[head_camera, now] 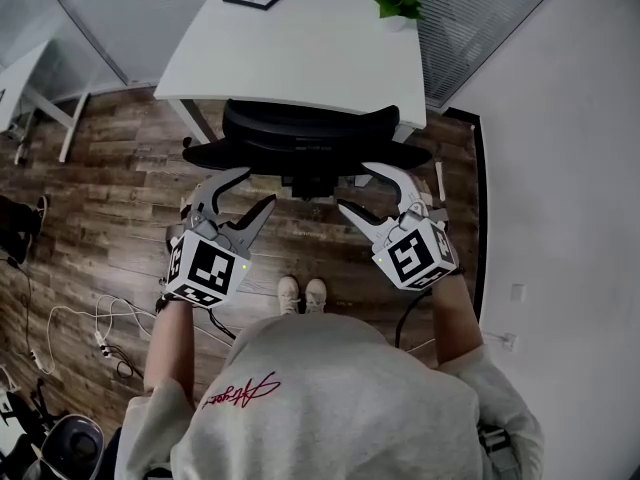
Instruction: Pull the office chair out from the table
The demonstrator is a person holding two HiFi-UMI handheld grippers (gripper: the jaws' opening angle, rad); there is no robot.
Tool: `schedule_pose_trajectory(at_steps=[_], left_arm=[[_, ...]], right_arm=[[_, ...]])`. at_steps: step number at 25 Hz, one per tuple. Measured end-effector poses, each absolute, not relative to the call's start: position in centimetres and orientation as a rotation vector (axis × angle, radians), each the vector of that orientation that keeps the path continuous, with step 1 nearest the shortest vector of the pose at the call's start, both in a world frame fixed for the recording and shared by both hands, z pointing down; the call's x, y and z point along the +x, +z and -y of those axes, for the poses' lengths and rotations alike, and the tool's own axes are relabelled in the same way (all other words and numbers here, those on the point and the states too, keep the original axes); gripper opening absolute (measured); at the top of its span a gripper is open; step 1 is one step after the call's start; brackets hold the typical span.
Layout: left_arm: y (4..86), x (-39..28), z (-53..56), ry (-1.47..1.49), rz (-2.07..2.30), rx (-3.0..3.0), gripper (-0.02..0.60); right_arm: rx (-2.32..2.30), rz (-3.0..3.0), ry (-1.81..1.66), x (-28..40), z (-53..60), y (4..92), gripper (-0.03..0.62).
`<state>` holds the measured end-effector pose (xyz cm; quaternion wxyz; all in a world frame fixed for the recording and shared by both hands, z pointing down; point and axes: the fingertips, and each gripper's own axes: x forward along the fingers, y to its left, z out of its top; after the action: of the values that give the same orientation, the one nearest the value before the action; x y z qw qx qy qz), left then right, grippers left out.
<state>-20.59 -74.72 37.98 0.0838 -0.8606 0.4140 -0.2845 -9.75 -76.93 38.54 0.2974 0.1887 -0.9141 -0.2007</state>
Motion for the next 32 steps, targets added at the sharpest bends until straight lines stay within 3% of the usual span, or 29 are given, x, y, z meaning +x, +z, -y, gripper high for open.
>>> schedule_pose_trajectory(at_steps=[16,32], left_arm=[[45.4,-21.6,77.7,-1.354,-1.022,-2.216,0.254],[48.8,-20.9,81.0,-1.539,-0.922,-2.057,0.252]], right_arm=[[0.431,2.065,-0.722,-9.0,81.3,44.5,0.268],[0.374,1.905,-0.754,-9.2,83.7,48.7,0.25]])
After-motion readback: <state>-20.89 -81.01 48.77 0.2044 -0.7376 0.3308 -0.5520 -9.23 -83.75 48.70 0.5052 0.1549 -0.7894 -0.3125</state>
